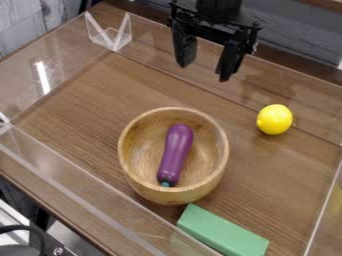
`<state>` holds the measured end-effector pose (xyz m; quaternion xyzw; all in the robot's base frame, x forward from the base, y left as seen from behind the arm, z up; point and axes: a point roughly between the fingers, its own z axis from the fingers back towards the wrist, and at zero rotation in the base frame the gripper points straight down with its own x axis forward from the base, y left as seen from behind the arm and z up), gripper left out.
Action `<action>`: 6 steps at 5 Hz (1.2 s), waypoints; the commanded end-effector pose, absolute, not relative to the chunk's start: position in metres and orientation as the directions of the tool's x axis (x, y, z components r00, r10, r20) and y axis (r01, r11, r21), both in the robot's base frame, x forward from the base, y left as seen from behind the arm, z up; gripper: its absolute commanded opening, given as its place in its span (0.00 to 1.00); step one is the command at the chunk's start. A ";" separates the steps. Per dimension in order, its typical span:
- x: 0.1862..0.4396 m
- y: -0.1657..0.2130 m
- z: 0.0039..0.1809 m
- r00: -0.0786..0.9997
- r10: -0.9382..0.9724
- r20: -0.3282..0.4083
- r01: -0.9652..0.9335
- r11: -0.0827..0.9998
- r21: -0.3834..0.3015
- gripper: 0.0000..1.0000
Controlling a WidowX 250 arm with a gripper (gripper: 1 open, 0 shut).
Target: Remove the purple eggplant from inside the brown bowl and put it on the table
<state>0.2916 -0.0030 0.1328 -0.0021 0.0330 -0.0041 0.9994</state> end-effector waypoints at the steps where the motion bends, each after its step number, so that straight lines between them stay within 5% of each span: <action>1: 0.279 -0.005 0.124 0.996 -0.016 -0.093 0.015 1.000 -0.009 1.00; 3: 0.236 -0.013 0.100 0.990 -0.093 -0.102 0.092 0.996 -0.011 1.00; 6: 0.220 -0.015 0.073 0.989 -0.109 -0.099 0.109 0.994 -0.014 1.00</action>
